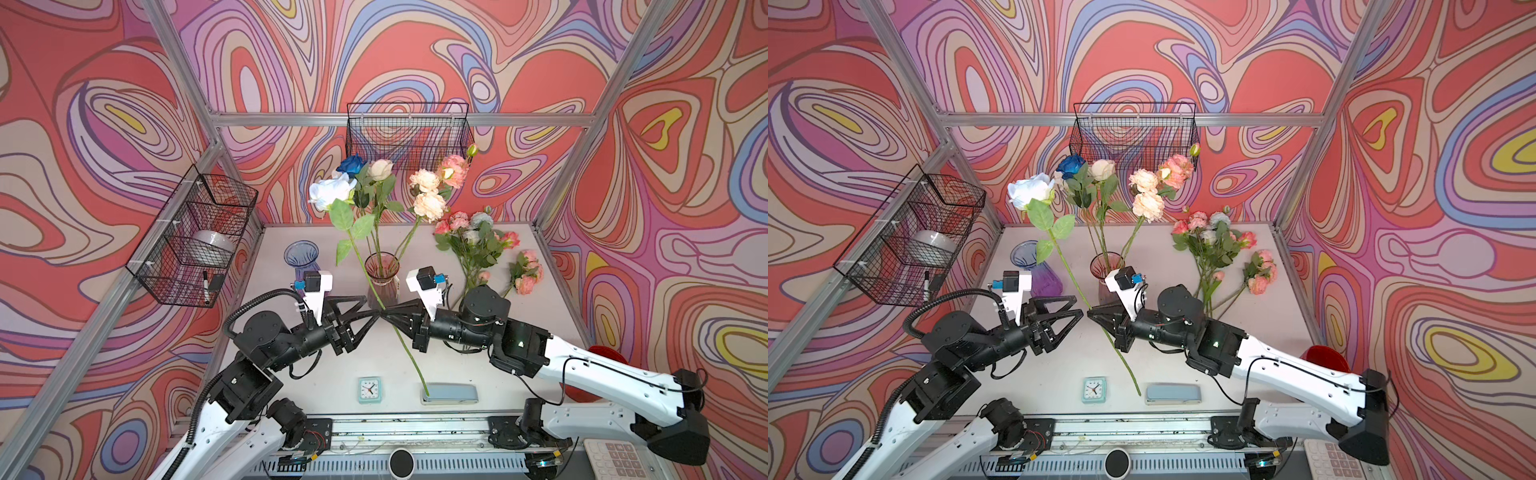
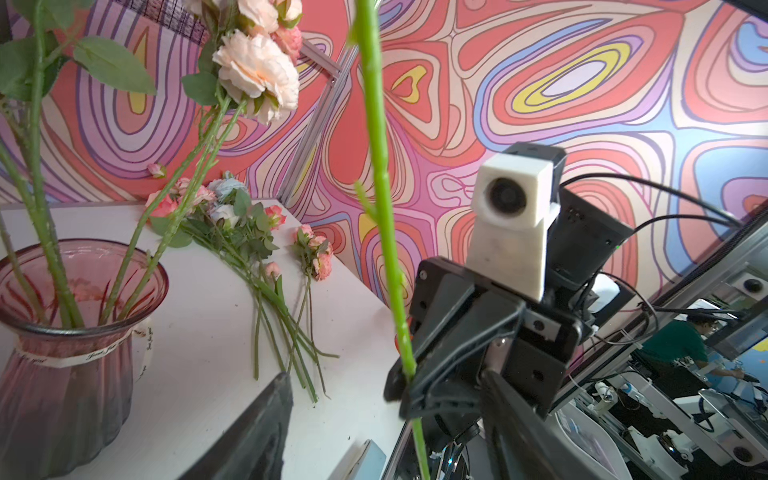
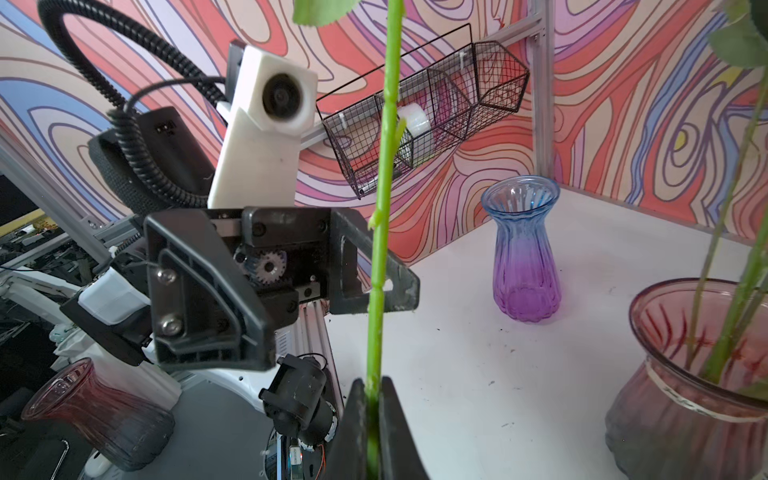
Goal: Arrange the flowers into the vase
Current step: 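Close the left gripper on the white rose stem while the right gripper releases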
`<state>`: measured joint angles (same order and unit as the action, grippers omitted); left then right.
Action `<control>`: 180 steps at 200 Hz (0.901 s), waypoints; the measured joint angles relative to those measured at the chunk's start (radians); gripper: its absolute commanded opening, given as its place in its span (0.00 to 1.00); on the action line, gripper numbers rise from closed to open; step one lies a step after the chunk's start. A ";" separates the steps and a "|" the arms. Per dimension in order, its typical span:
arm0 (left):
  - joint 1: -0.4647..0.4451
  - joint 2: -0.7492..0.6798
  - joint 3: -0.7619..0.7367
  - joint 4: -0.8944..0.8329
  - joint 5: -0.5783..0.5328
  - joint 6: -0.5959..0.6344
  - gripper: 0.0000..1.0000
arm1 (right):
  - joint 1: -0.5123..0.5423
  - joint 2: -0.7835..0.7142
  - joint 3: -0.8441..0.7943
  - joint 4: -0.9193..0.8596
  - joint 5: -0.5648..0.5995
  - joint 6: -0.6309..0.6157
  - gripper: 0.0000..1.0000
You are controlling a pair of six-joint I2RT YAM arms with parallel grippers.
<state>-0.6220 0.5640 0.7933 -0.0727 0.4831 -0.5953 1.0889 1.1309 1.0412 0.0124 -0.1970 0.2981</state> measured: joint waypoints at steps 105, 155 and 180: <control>0.000 0.023 0.000 0.073 0.015 -0.005 0.22 | 0.030 0.022 -0.010 0.108 0.026 0.005 0.00; 0.001 0.035 0.000 0.091 0.015 -0.012 0.00 | 0.032 0.031 -0.030 0.124 0.029 0.010 0.00; 0.001 0.035 0.000 0.091 0.012 -0.014 0.00 | 0.032 0.031 -0.034 0.131 0.036 0.010 0.09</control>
<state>-0.6209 0.5995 0.7929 0.0181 0.4950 -0.6094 1.1210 1.1618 1.0073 0.1432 -0.1608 0.3080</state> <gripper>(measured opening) 0.062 0.050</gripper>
